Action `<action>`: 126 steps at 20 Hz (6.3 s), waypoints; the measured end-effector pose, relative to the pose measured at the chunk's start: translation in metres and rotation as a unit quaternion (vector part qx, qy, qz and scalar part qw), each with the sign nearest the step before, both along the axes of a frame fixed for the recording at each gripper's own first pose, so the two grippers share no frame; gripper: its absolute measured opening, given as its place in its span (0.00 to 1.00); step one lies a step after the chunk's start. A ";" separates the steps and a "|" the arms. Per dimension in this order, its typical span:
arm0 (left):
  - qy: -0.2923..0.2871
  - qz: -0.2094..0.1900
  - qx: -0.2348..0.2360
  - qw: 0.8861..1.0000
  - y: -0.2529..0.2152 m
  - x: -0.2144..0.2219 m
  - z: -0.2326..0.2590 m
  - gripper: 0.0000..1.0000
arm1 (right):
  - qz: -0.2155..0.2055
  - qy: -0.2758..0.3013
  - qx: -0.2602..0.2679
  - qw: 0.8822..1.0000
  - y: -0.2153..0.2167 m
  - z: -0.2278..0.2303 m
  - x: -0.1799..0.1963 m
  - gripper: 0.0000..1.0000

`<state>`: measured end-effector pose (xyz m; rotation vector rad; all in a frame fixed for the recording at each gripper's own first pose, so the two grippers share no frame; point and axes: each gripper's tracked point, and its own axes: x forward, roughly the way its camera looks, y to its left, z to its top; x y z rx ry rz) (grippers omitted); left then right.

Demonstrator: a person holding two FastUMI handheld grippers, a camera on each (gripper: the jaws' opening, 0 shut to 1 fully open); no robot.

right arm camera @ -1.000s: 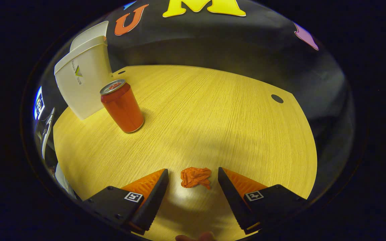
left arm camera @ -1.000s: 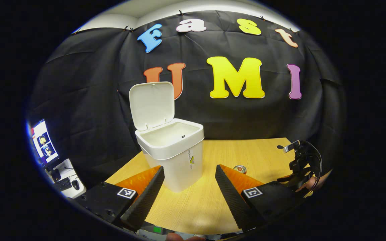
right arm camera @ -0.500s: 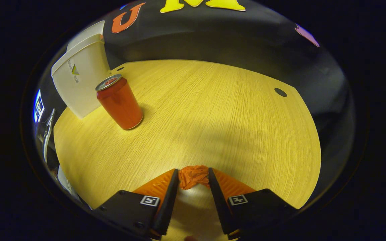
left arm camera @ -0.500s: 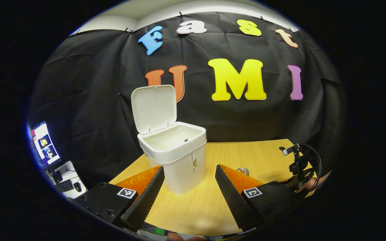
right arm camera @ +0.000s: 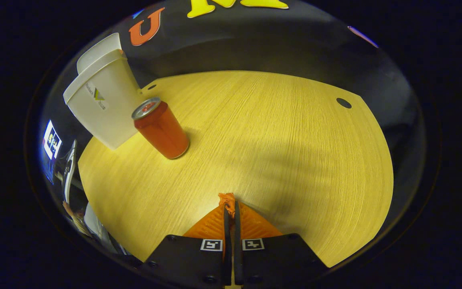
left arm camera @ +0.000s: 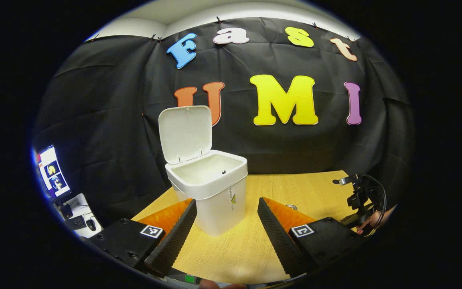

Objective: Press the lid of the desktop garbage bin to open it, pick up the crumpled paper on the desktop and throw it into the bin, then pick up the pop can on the desktop and drop it into the bin, and finally close the garbage bin lid.

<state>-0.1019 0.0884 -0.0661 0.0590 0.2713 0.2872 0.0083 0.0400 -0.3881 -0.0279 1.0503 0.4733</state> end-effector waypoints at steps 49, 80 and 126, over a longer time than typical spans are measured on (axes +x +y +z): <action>-0.003 0.132 -0.009 0.991 0.156 -0.094 -0.024 1.00 | 0.182 -0.228 0.137 0.947 0.415 0.282 0.087 0.41; -0.004 -0.223 -0.021 0.974 -0.061 0.037 -0.047 1.00 | -0.056 -0.355 0.038 0.932 0.037 0.334 0.033 0.90; 0.126 -0.294 -0.006 0.947 -0.135 0.200 -0.292 1.00 | -0.140 -0.218 -0.114 0.959 -0.084 0.227 -0.061 0.90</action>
